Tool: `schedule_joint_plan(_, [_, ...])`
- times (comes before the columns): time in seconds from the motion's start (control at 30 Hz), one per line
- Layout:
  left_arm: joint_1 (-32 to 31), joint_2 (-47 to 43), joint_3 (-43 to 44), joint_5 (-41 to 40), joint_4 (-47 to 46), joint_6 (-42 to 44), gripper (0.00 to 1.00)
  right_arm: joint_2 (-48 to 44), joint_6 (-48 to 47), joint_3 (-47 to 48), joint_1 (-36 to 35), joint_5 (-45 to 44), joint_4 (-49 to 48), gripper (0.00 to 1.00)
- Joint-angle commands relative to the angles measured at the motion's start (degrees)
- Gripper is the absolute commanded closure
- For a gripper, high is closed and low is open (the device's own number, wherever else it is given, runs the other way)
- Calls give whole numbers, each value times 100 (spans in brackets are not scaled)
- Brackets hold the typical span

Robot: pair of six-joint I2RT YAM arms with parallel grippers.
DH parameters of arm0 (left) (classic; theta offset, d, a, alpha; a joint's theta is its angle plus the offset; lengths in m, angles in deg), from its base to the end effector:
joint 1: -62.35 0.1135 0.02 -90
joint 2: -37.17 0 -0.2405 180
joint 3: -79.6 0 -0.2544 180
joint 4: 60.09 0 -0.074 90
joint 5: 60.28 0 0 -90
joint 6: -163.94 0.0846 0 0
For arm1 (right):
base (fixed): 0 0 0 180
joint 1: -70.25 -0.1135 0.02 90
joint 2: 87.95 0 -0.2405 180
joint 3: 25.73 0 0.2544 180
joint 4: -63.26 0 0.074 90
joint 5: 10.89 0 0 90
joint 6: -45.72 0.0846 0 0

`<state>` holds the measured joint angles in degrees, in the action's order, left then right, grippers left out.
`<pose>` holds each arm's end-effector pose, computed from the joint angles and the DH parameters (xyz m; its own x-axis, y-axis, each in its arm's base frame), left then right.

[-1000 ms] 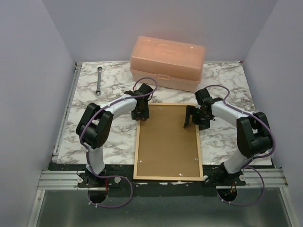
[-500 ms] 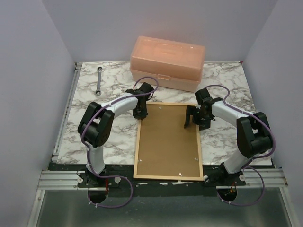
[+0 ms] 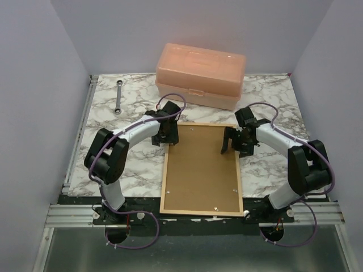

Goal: Put the photo into the frame
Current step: Adjust the photo frame at the center of the board.

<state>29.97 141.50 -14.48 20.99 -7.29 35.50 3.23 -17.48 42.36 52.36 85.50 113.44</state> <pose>0.3208 -0.1882 0.1170 -0.9296 -0.1381 -0.3416 -0.1148 0.9895 -0.0877 0.2869 0.1025 0.1028 -0.9649 0.1594 -0.2089 0.1112 0.9680 0.2249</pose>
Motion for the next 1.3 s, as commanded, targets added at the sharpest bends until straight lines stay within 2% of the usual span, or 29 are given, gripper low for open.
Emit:
schedule_joint_plan(0.0, [-30,-729,-449,362,-57,-110,31,-355,216,-155,-3,-185,229,5])
schedule_joint_plan(0.1, [-30,-1005,-940,735,-197,-180,30,-508,298,-311,-4,-82,275,4])
schedule_joint_plan(0.33, [-40,-1666,-2422,2210,-1070,-446,30,-595,470,-698,-12,533,149,4])
schedule_joint_plan(0.47, [-180,-1889,-3030,2739,-1491,-751,32,-519,442,-611,-121,582,132,4])
schedule_joint_plan(0.6, [-380,-2144,-3335,2918,-1656,-1022,32,-117,433,-267,-377,545,106,4])
schedule_joint_plan(0.8, [-668,-2655,-3678,2971,-1737,-1469,33,717,442,840,-827,516,197,4])
schedule_joint_plan(1.07, [-840,-3542,-4004,2932,-1745,-2009,33,2061,351,3247,-1421,344,767,4])
schedule_joint_plan(1.27, [-1055,-4075,-4249,2899,-1959,-2587,33,2940,204,4575,-1652,139,1173,4])
